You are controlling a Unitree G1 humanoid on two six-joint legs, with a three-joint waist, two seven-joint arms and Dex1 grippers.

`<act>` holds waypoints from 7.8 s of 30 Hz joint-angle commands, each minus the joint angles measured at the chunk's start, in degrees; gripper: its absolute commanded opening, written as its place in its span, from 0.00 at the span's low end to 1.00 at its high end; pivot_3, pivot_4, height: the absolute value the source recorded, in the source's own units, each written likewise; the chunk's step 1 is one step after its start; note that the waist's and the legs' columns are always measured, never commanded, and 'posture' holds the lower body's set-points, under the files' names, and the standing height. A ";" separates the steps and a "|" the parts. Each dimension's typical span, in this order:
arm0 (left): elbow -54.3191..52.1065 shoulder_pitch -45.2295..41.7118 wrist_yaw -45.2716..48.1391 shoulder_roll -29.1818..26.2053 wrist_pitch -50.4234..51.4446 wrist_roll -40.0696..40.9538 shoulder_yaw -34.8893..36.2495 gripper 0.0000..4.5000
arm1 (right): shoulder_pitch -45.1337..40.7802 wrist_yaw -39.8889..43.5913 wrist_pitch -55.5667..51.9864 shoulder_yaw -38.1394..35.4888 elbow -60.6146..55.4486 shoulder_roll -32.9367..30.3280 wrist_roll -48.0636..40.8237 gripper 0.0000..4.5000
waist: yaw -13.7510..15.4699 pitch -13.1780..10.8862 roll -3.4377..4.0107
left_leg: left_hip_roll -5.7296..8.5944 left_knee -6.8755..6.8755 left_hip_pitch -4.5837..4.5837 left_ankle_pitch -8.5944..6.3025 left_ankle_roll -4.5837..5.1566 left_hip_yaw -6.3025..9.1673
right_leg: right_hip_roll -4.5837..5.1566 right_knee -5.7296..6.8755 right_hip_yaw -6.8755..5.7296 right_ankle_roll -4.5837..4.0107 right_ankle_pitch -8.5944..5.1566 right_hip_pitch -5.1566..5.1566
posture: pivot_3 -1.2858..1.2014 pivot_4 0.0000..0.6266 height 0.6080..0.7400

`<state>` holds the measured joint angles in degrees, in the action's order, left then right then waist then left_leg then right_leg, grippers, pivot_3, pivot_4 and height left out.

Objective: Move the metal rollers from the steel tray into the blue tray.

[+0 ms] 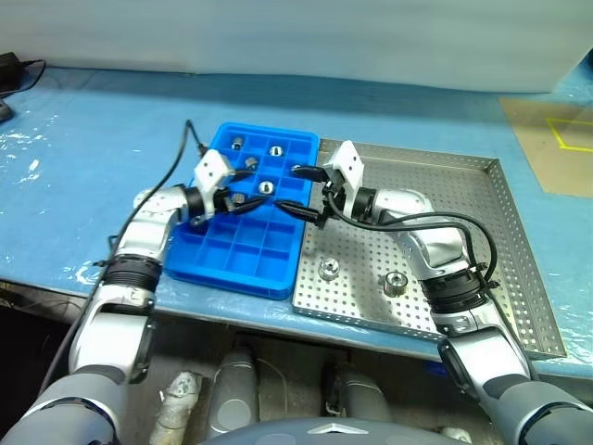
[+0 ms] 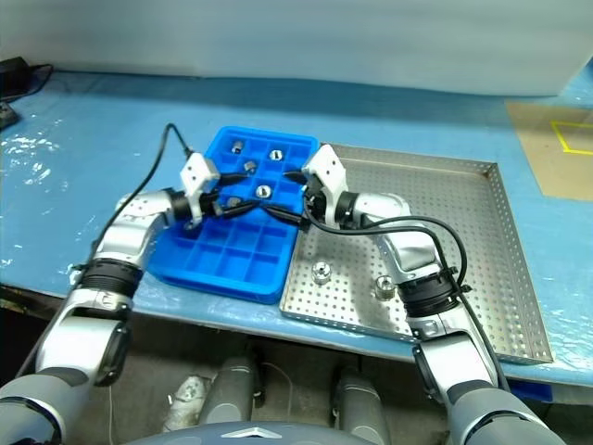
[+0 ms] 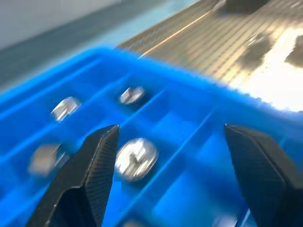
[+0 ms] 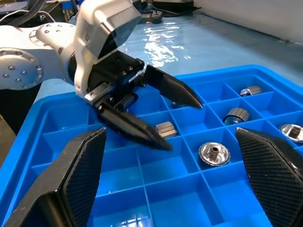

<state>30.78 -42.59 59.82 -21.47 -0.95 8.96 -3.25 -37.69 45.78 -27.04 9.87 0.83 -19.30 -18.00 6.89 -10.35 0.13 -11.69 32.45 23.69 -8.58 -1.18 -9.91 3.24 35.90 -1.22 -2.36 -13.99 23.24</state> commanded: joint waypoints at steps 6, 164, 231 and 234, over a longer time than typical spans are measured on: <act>2.99 -7.45 5.00 6.84 -0.58 0.19 -4.56 0.82 | 5.10 -4.48 -3.39 -9.02 -9.55 -6.86 -1.16 1.00 | -1.88 0.01 -0.02 | 0.00 0.06 -0.03 0.03 0.10 -0.01 | -0.03 0.04 0.05 0.03 0.02 -0.03 | 0.42 0.24 1.00; -16.18 11.11 -1.17 -3.94 0.72 -0.38 -3.72 0.39 | 5.77 9.97 -3.47 1.68 -8.76 -8.54 -0.73 1.00 | -1.61 0.19 0.18 | -0.10 0.24 -0.17 0.08 0.11 -0.09 | 0.05 0.55 0.02 -0.23 -0.17 0.01 | 0.50 0.24 1.00; -28.58 14.81 10.84 -13.51 19.54 12.56 -1.38 0.80 | 16.16 10.46 -3.35 5.18 -8.25 -11.83 2.04 1.00 | -4.28 0.18 0.17 | -0.06 -0.03 -0.42 0.08 0.10 -0.15 | -0.03 0.37 0.23 -0.28 -0.23 -0.04 | 0.48 0.24 1.00; -28.82 14.87 10.91 -13.98 19.74 13.25 -0.42 0.80 | 15.06 11.27 -2.61 6.09 -6.95 -11.27 2.58 1.00 | -4.16 0.18 0.17 | -0.06 -0.04 -0.42 0.08 0.10 -0.15 | -0.02 0.37 0.22 -0.28 -0.23 -0.04 | 0.49 0.24 1.00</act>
<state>4.09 -27.72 70.71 -34.70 18.72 20.71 -5.38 -21.70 56.30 -31.00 15.90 -5.60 -30.79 -15.49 2.73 -10.17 0.30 -11.75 32.42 23.27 -8.50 -1.08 -10.06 3.23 36.28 -1.00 -2.65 -14.22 23.20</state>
